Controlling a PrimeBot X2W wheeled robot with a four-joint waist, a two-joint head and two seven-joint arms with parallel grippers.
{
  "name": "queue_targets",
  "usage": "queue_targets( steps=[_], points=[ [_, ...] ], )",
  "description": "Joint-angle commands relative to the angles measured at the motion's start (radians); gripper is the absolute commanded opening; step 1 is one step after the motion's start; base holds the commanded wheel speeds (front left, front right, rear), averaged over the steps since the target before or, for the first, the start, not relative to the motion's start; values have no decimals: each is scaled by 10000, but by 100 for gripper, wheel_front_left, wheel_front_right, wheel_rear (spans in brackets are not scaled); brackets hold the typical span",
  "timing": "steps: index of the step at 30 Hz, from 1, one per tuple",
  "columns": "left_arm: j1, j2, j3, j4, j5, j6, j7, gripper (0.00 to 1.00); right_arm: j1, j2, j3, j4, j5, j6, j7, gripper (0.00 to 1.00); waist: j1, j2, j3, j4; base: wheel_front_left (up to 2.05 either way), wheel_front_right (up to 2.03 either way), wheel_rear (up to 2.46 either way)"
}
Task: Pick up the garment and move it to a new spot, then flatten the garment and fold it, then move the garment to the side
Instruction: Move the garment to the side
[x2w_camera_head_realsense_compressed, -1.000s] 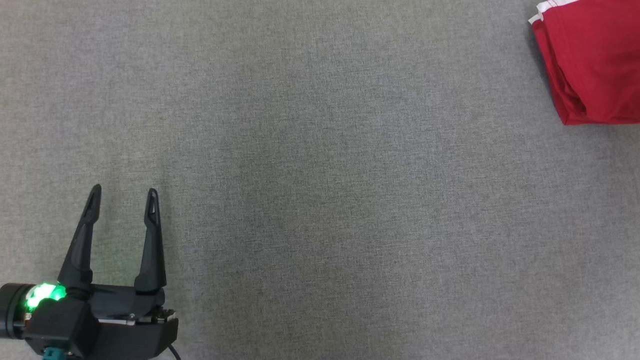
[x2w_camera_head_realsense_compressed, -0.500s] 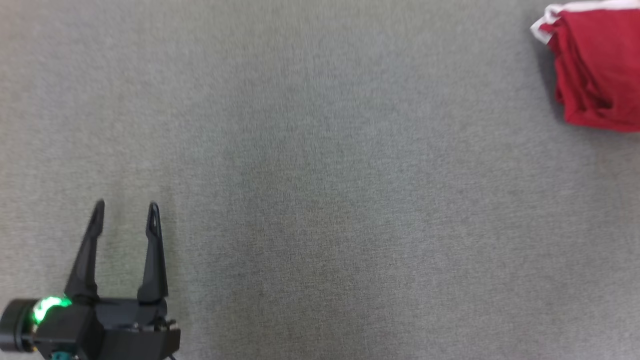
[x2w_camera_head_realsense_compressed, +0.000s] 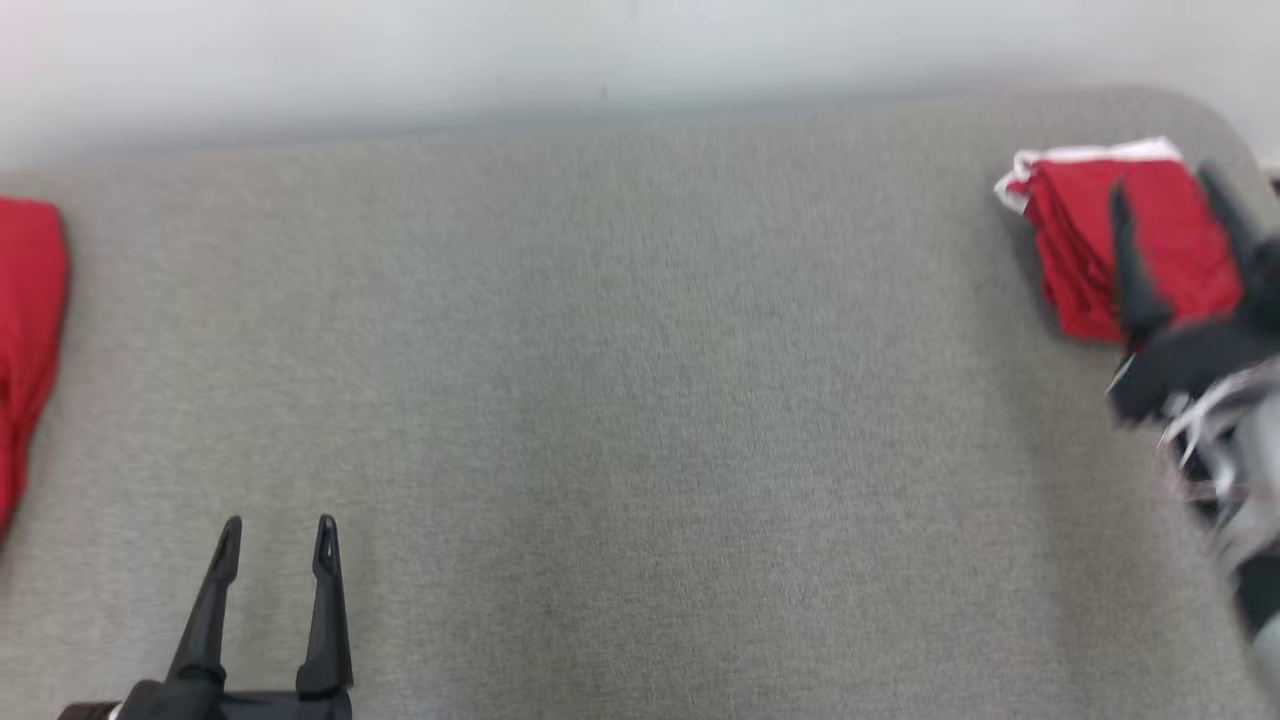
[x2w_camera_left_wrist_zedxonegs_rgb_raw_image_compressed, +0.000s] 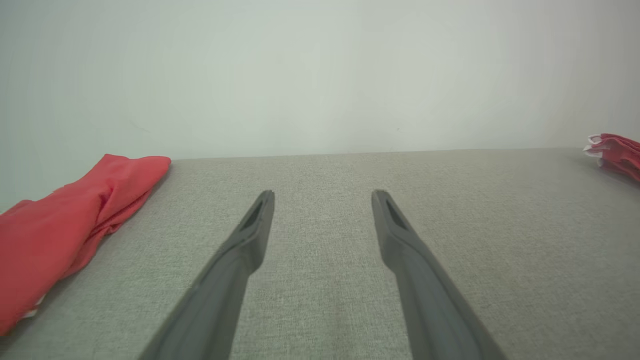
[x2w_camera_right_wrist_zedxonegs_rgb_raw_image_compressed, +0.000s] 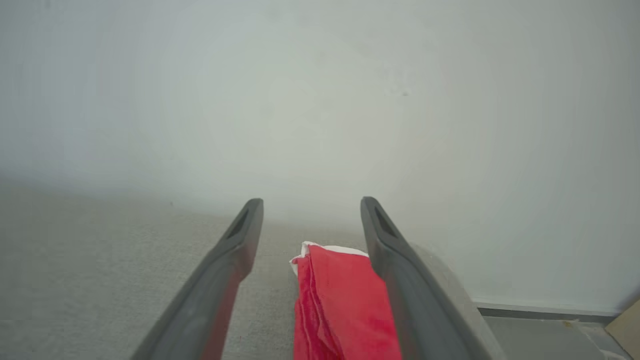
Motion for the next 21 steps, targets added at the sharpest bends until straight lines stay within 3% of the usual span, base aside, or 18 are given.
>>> queue_targets(
  steps=[1,8,21],
  points=[
    [209,-47,1,86,-59,18,-28,100,963,388,-544,-650,-200,-15,-21,100,3,1,-831,282,0,0,0],
    [549,-84,-157,371,-133,18,-28,100,3843,1643,-1607,-3011,-859,-15,-23,100,3,1,-1585,564,0,0,0],
    [979,-92,-191,604,-98,18,-28,100,6594,3485,-2687,-5288,-1593,-15,-22,100,3,1,-2250,678,0,0,0]
  ],
)
